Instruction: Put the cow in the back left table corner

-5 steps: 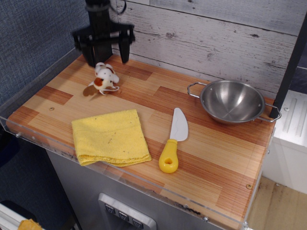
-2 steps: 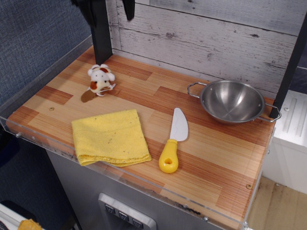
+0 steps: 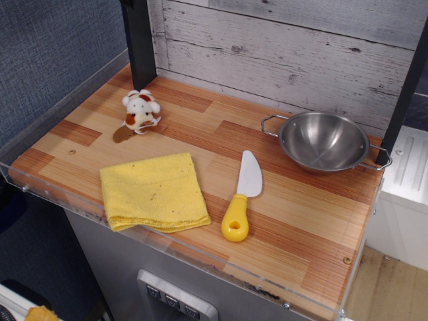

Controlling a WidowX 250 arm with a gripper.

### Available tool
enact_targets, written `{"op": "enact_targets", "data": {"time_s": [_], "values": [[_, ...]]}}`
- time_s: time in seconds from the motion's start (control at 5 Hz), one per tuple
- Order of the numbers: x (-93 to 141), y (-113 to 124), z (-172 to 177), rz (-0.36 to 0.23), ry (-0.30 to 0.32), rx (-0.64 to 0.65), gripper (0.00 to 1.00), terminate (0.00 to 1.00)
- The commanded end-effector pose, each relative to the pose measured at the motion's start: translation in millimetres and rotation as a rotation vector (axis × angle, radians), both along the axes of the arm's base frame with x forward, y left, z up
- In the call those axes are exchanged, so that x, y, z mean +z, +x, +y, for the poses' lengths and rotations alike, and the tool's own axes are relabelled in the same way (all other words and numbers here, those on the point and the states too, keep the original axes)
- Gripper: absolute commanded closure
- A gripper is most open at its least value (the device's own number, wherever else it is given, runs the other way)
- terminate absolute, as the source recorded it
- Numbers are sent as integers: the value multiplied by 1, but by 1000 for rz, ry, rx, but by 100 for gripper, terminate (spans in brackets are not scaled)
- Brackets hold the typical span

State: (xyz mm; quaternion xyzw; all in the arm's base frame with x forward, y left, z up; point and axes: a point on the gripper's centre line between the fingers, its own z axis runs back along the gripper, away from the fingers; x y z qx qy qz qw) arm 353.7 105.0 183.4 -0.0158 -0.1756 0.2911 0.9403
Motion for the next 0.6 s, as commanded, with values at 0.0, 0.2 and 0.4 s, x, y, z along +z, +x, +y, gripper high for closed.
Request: {"op": "enact_targets", "data": {"time_s": [0.0, 0.2, 0.4], "values": [[16, -15, -1, -45, 16, -1, 0, 0], [16, -15, -1, -45, 16, -1, 0, 0], [16, -15, -1, -45, 16, -1, 0, 100]]}}
